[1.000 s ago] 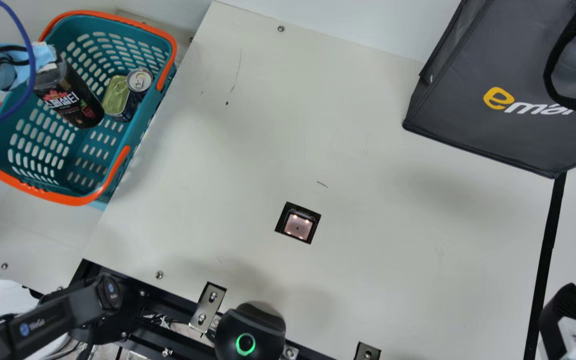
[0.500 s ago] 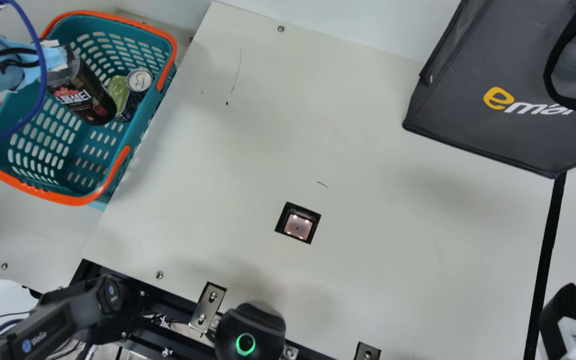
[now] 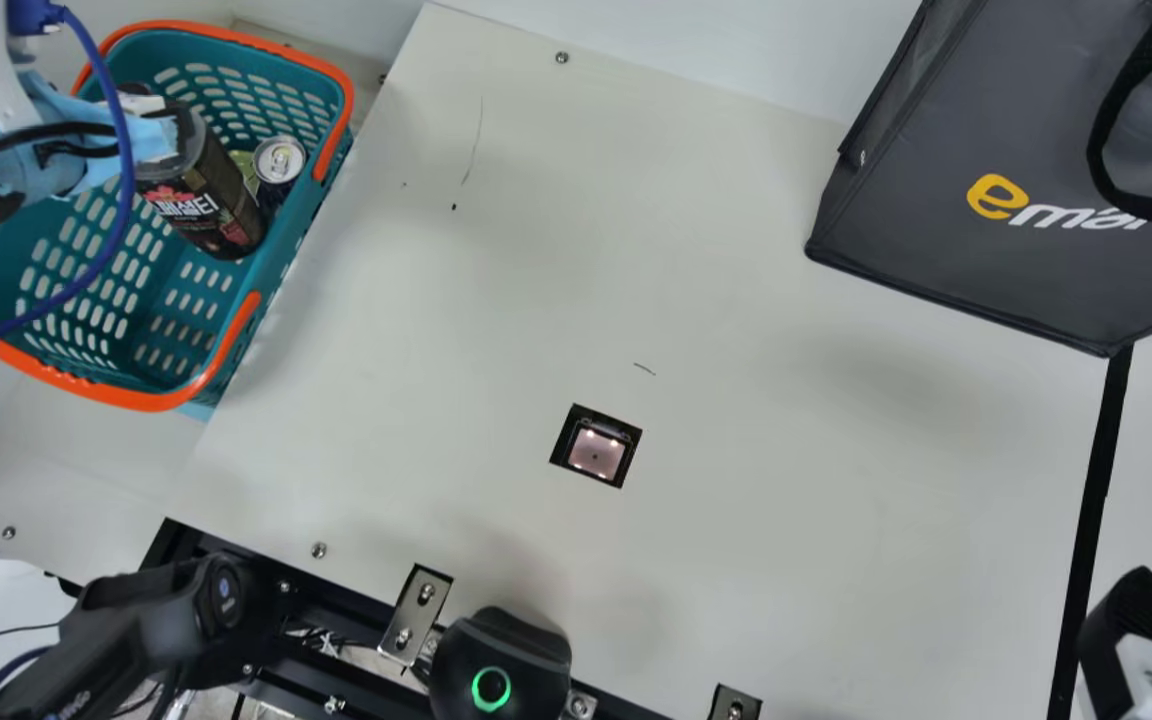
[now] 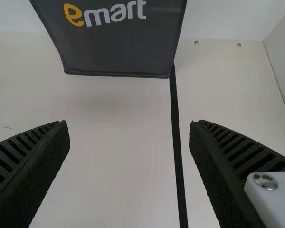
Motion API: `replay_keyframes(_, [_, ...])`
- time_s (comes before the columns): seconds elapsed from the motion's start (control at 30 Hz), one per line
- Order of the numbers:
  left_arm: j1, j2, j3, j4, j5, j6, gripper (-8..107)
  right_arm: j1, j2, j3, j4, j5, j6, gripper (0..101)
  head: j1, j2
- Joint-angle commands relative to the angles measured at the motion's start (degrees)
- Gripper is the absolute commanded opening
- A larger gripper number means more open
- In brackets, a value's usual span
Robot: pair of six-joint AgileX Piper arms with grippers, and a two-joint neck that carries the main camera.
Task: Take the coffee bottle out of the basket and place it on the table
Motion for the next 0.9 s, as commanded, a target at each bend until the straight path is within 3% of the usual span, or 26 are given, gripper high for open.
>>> replay_keyframes(0.0, [-1.2,-0.6,0.4,0.2,0.4,-0.7,10,0.0,0.0,0.0,0.0,0.0,0.0,91,-1.5,0.1])
replay_keyframes(0.87, [-13.2,-6.8,-0.5,4.2,3.6,-9.2,10,0.0,0.0,0.0,0.0,0.0,0.0,91,-1.5,0.1])
